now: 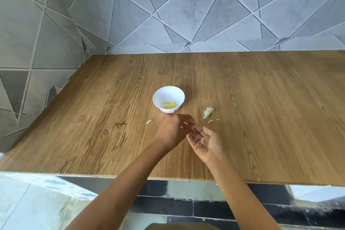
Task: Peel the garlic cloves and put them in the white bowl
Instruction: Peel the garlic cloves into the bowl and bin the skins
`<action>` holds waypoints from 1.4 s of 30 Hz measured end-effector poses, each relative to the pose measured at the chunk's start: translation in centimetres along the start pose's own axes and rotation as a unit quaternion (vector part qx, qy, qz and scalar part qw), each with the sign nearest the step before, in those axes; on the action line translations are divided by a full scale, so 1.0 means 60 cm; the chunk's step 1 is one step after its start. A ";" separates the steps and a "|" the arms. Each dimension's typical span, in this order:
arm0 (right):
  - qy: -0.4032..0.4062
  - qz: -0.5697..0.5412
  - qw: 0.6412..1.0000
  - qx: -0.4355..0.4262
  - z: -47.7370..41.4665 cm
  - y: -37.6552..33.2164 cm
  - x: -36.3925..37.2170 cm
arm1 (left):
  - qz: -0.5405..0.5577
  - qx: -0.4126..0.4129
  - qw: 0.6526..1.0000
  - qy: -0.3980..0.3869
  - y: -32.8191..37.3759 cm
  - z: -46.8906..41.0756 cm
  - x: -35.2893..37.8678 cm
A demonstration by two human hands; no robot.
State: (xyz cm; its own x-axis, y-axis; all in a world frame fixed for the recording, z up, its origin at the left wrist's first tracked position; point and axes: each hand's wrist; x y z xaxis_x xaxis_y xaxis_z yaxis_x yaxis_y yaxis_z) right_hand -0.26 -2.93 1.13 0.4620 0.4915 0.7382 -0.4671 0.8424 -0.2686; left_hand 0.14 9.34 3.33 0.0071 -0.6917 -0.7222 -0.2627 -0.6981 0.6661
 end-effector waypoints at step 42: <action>-0.171 0.405 0.820 0.367 0.011 0.565 0.038 | 0.047 -0.510 0.713 0.479 -0.196 0.611 -0.173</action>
State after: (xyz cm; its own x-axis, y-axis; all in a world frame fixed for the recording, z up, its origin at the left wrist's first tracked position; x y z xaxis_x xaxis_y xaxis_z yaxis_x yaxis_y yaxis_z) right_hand -15.55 26.61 -5.88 -0.4035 0.6276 0.6657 -0.9020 -0.1510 -0.4044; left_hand -32.22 31.48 -3.85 0.8195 -0.2128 -0.5321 0.5293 -0.0748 0.8451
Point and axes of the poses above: each hand's wrist, its own z-axis away from the middle knuckle, its own x-axis out of the palm, y = z × x, and after that the axes turned 1 degree about z, right-handed
